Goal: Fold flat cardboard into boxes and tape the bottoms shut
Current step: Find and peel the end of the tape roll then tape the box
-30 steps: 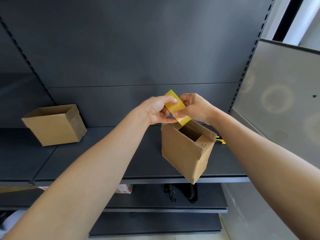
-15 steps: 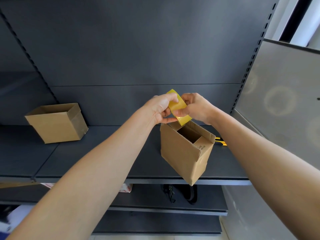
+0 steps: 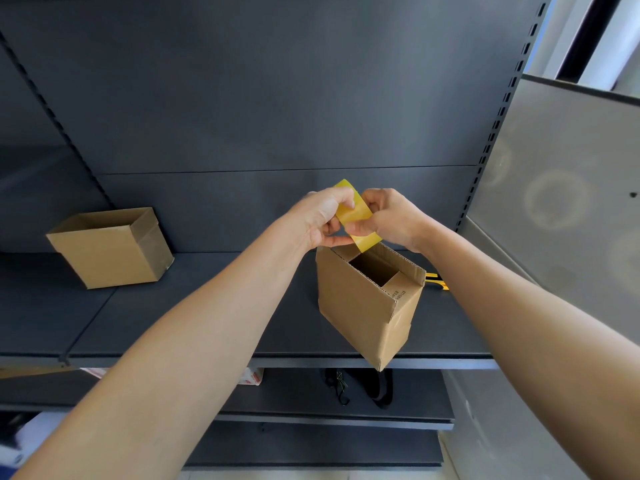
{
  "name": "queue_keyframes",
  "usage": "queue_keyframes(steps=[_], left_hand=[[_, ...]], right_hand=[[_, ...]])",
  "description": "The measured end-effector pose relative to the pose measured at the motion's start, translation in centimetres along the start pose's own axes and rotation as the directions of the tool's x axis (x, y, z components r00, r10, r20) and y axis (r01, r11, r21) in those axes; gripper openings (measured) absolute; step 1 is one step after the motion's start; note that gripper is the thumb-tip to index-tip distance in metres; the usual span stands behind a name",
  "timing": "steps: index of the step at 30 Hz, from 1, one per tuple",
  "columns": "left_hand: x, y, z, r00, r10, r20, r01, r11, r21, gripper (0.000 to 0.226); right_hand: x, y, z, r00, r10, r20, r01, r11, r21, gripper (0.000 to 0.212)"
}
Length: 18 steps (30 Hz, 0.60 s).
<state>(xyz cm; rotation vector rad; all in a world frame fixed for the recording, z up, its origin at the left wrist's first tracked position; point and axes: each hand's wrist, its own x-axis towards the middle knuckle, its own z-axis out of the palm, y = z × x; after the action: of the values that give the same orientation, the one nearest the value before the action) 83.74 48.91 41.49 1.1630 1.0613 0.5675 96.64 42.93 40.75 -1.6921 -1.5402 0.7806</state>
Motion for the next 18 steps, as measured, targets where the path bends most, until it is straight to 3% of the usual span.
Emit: queue_keyframes(steps=[6,18], left_hand=[[-0.07,0.06,-0.62,0.996,0.004,0.085,-0.003,1.0,-0.02,0.023],[-0.22,0.31,-0.29,0.999,-0.002,0.047,0.002,1.0,-0.004,0.013]], right_hand=[[-0.12,-0.16,-0.53,1.0,-0.01,-0.02,0.01,1.0,0.002,0.017],[-0.2,-0.4,0.02,1.0,0.002,-0.027,-0.002,1.0,-0.024,0.017]])
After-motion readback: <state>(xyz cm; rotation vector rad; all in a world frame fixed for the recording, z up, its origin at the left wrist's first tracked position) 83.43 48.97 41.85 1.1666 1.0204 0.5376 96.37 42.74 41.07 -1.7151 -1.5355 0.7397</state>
